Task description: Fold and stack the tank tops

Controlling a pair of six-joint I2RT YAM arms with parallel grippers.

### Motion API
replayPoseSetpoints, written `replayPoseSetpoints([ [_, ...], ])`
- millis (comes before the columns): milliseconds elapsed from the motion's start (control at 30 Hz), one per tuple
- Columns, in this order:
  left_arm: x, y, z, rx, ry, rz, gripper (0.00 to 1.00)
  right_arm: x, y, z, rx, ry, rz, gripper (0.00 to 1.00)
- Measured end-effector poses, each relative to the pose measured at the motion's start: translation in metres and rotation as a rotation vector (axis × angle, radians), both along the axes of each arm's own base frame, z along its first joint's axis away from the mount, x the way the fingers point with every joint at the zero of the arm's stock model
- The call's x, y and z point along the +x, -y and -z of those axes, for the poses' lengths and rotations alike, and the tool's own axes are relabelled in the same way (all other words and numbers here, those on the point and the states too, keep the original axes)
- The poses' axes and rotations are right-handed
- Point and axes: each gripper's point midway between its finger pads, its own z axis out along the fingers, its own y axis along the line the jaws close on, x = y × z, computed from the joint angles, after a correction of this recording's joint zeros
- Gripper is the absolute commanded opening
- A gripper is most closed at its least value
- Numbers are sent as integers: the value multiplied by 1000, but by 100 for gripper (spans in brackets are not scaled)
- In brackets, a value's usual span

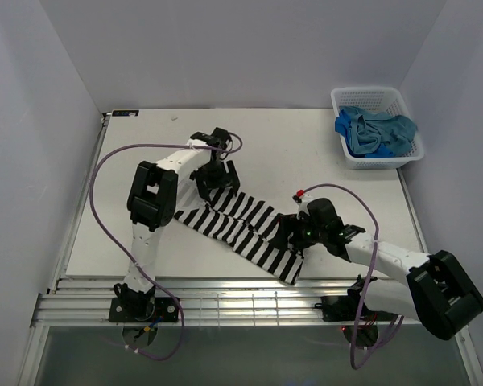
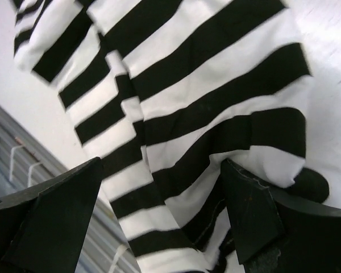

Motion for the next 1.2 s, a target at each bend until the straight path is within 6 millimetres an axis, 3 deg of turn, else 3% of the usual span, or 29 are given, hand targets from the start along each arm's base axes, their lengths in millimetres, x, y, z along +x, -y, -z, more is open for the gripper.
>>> replayPoseSetpoints([
  [100,31,37,-4,-50,61,64,98,-26,-3,-1,25,-54,0,90],
  [200,67,70,-8,-120,147,93,98,-37,-7,-2,39,-100,5,90],
  [367,127,117,-17,-256,324,111,98,-40,-16,-2,64,-143,14,90],
  [533,170,144,-23,-364,468,93,98,-33,-43,-4,111,-186,-6,90],
  [700,190,155,-27,-465,520,67,98,-31,-63,-6,131,-189,-28,90],
  [1000,204,156,-34,-556,546,56,98,-23,-66,-11,90,-196,4,90],
  [1200,195,151,-42,-524,548,88,98,0,-70,-51,78,-80,19,90],
])
